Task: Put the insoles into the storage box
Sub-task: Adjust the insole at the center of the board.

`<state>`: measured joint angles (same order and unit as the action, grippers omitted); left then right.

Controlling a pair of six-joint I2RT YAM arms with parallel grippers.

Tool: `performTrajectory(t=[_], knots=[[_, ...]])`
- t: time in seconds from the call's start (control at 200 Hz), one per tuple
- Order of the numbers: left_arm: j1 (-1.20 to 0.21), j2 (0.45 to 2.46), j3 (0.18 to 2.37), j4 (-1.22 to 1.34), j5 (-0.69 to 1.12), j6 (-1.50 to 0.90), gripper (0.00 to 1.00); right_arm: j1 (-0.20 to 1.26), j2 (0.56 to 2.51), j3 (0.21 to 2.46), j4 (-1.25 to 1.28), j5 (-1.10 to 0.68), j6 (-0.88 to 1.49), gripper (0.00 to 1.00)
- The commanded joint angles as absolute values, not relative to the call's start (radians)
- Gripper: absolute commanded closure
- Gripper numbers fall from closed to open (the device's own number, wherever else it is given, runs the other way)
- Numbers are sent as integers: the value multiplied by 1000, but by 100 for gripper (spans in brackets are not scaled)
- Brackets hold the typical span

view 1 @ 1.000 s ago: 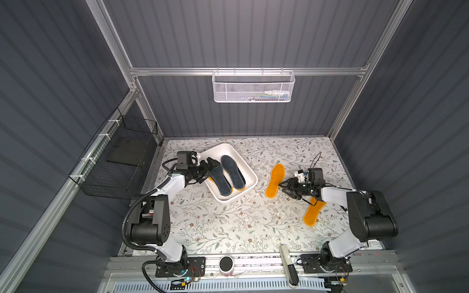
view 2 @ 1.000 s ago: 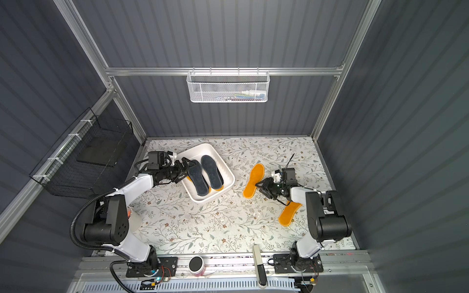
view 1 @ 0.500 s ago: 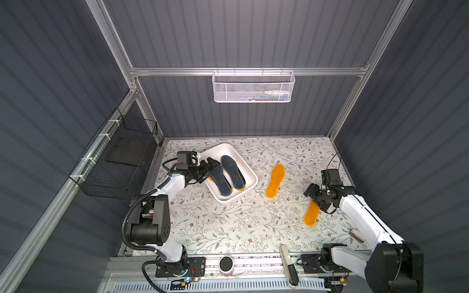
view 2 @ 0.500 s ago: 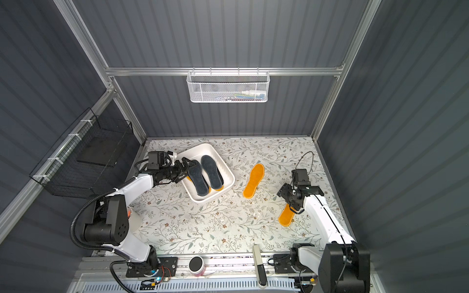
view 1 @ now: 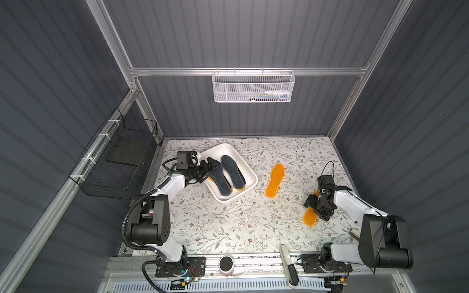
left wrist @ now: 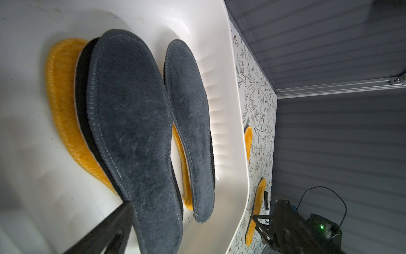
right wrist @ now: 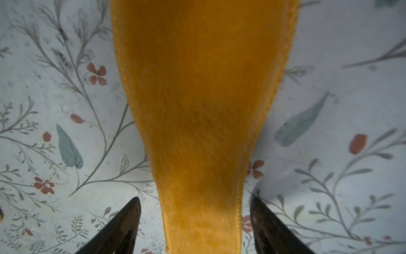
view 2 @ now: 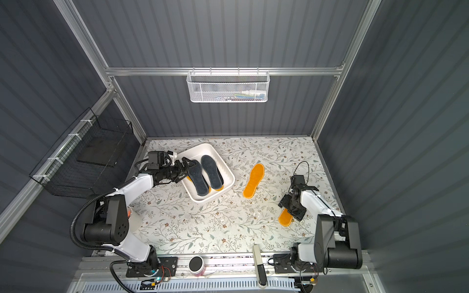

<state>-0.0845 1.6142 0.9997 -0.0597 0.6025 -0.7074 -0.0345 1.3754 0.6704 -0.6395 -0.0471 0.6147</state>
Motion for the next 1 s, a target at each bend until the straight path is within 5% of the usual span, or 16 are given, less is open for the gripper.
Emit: performTrajectory(t=[0.0, 0.435, 0.765, 0.996], knots=[[-86, 1598, 1025, -79, 602, -684, 0, 3, 1424, 691, -577, -92, 569, 22], [-86, 1582, 1019, -95, 583, -679, 0, 320, 1680, 943, -609, -72, 388, 25], [-86, 1589, 1023, -92, 589, -683, 0, 332, 1555, 861, -580, -61, 515, 22], [-86, 1589, 1024, -84, 598, -688, 0, 192, 1433, 810, -511, -100, 672, 20]])
